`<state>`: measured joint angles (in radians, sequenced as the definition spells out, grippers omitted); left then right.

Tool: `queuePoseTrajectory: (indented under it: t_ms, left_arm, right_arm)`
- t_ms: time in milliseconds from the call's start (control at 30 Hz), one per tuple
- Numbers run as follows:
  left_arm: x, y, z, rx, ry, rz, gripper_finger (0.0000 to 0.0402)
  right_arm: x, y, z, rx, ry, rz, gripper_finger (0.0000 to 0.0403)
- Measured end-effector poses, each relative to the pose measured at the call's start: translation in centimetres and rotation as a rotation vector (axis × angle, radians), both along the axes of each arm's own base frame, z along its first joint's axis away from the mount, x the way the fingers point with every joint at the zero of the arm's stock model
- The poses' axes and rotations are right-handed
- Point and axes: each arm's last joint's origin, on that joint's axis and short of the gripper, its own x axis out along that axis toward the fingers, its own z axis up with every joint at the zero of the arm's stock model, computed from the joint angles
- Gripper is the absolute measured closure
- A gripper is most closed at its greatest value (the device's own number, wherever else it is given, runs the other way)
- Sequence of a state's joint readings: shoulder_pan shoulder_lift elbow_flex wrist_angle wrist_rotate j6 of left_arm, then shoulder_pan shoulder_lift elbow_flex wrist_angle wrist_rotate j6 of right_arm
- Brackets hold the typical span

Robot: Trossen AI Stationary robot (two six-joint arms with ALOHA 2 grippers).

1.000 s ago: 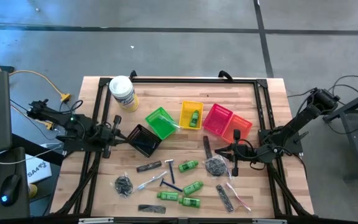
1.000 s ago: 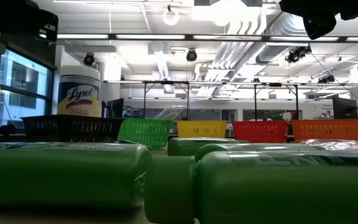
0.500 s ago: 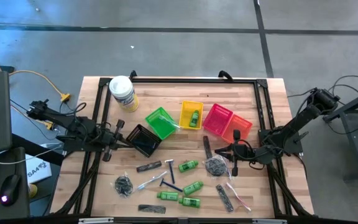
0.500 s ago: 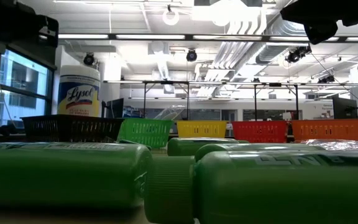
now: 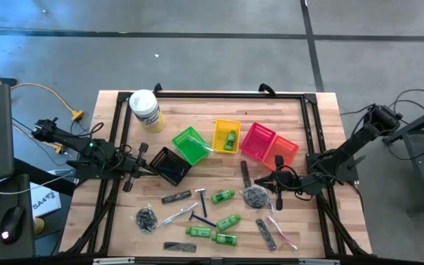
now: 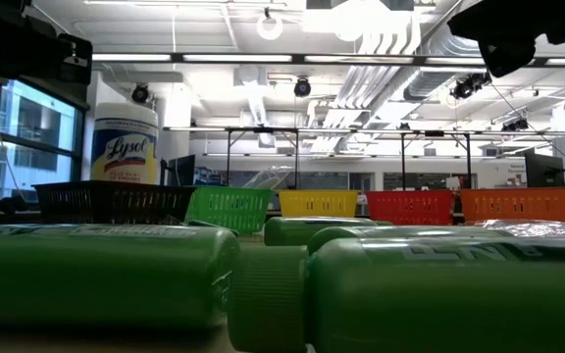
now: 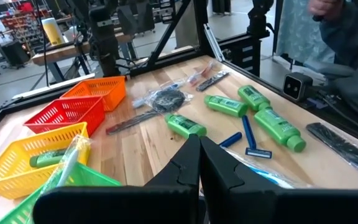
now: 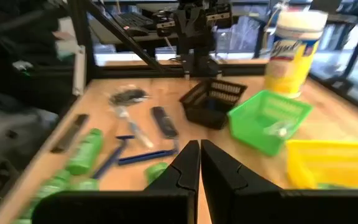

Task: Pick & Place Travel size toiletries
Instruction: Put the black comb into the red bin

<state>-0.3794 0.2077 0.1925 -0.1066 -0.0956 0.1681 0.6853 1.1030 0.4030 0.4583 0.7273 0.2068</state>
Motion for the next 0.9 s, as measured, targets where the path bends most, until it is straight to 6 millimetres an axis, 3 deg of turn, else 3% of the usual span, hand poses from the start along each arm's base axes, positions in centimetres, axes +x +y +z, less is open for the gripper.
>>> queuePoseTrajectory:
  t_ms: [133,267,467,633,900]
  left_arm:
    - [0.0,0.0,0.0,-0.017,0.006,0.002,0.0401]
    - [0.0,0.0,0.0,-0.025,0.008,0.004,0.0401]
    - [0.0,0.1,0.0,-0.054,0.015,0.041,0.0401]
    - [0.0,0.1,0.0,-0.090,0.026,0.052,0.0401]
    - [0.0,0.1,-0.5,-0.091,0.073,0.060,0.0401]
  right_arm:
    - [0.4,0.5,0.8,0.094,0.062,0.026,0.0399]
    - [1.7,1.9,1.3,0.154,0.281,0.014,0.0400]
    - [5.1,5.3,1.5,0.251,0.651,0.004,0.0400]
    - [7.2,8.2,0.8,0.438,0.976,-0.032,0.0400]
    - [8.0,14.0,-0.6,0.619,1.332,-0.162,0.0400]
